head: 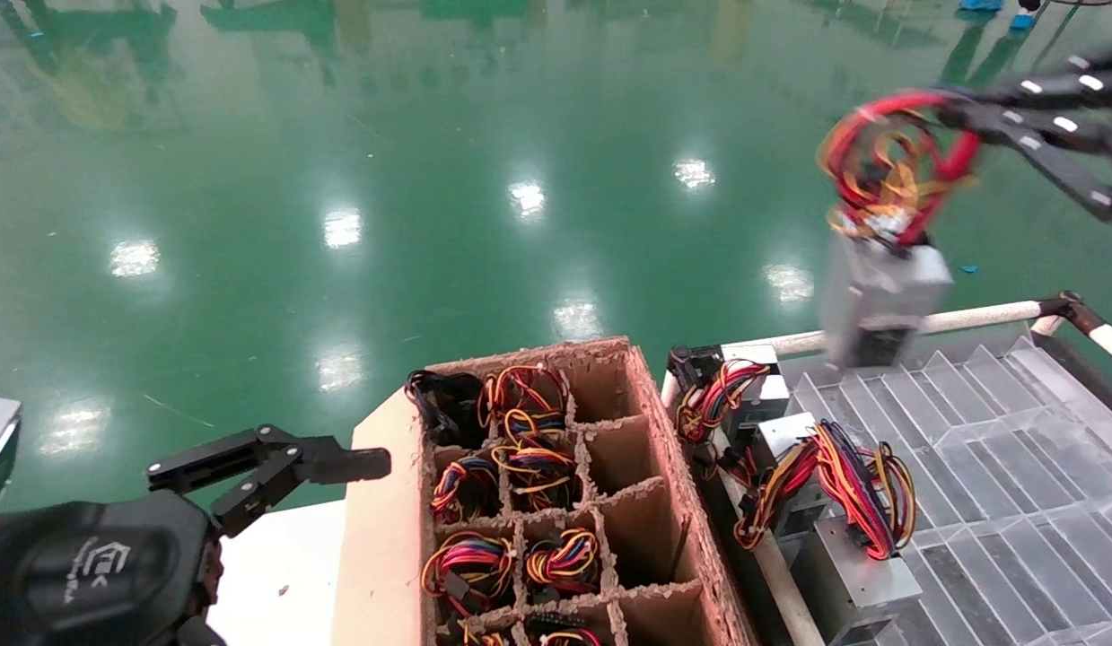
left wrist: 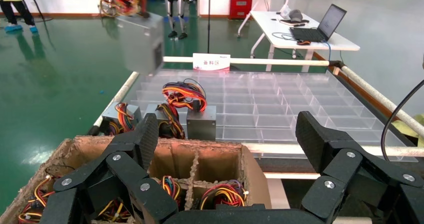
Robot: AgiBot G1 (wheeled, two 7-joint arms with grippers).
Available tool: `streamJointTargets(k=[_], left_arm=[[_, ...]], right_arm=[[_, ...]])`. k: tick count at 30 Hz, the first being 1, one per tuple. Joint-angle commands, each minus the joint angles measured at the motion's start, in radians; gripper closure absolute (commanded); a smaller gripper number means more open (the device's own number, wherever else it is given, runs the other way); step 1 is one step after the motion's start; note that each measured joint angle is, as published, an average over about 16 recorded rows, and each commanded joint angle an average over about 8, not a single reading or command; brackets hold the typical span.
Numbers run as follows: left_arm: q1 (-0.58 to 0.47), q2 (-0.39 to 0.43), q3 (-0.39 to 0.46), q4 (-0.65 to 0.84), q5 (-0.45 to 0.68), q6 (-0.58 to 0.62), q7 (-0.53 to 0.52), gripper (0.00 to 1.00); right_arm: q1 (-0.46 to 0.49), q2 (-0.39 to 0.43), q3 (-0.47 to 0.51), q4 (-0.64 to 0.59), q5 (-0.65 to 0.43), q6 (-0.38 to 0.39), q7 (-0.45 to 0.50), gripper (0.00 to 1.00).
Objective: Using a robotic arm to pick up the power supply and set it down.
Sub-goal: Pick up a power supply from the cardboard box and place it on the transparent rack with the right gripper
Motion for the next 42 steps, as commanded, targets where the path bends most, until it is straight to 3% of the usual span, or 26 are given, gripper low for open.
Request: streamJointTargets(k=[1,10,18,30,42], left_arm=[[0.000,0.000,0.000,0.000,0.000,0.000,0.000,0.00],[0.000,0.000,0.000,0.000,0.000,0.000,0.000,0.00],[0.000,0.000,0.000,0.000,0.000,0.000,0.000,0.00],[0.000,0.000,0.000,0.000,0.000,0.000,0.000,0.00],[0.000,0.000,0.000,0.000,0.000,0.000,0.000,0.00]], right_arm=[[-0.010,0.037,0.008,0.000,0.007,-0.014,0.001,1.00],[-0.132,0.192,0.040,-0.015,0.087,-0.036,-0.031,1.00],[-0.288,0.302,0.041,-0.059,0.237,-0.065,-0.099,1.00],[-0.465,0.392,-0.011,-0.145,0.427,-0.120,-0.277,1.00],[-0.523,0.418,-0.057,-0.137,0.493,-0.168,-0.301,1.00]])
